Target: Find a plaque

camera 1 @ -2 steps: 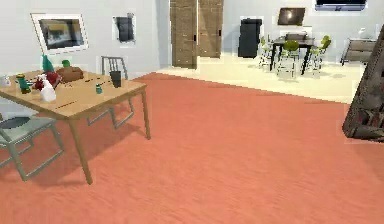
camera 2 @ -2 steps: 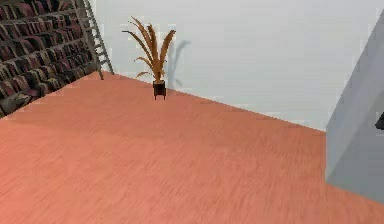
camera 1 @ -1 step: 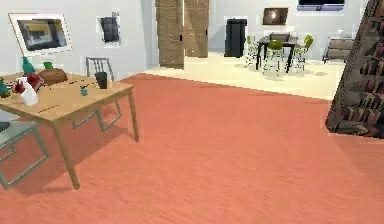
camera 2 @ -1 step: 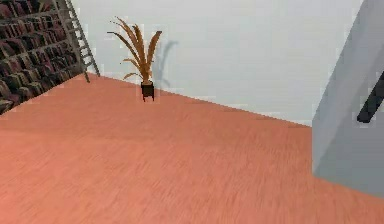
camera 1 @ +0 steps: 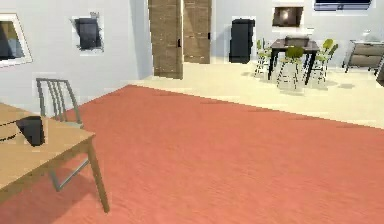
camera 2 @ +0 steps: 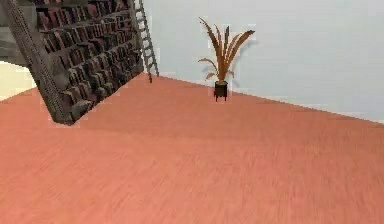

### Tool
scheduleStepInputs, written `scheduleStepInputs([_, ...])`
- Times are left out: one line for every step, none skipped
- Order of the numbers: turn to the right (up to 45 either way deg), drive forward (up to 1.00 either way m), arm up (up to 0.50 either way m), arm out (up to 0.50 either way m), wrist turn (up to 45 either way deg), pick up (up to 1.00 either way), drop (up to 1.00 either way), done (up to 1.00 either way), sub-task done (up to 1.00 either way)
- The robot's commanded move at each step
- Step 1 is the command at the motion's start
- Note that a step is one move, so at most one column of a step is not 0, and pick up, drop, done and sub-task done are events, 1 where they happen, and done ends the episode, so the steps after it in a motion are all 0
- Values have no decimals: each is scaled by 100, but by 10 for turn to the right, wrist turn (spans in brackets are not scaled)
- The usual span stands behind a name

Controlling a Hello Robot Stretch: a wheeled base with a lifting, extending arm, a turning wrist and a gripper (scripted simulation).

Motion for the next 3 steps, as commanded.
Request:
scheduleStepInputs([0, 100, 0, 0, 0, 0, 0, 0, 0])
scheduleStepInputs([90, 0, 0, 0, 0, 0, 0, 0, 0])
scheduleStepInputs([0, 20, 0, 0, 0, 0, 0, 0, 0])
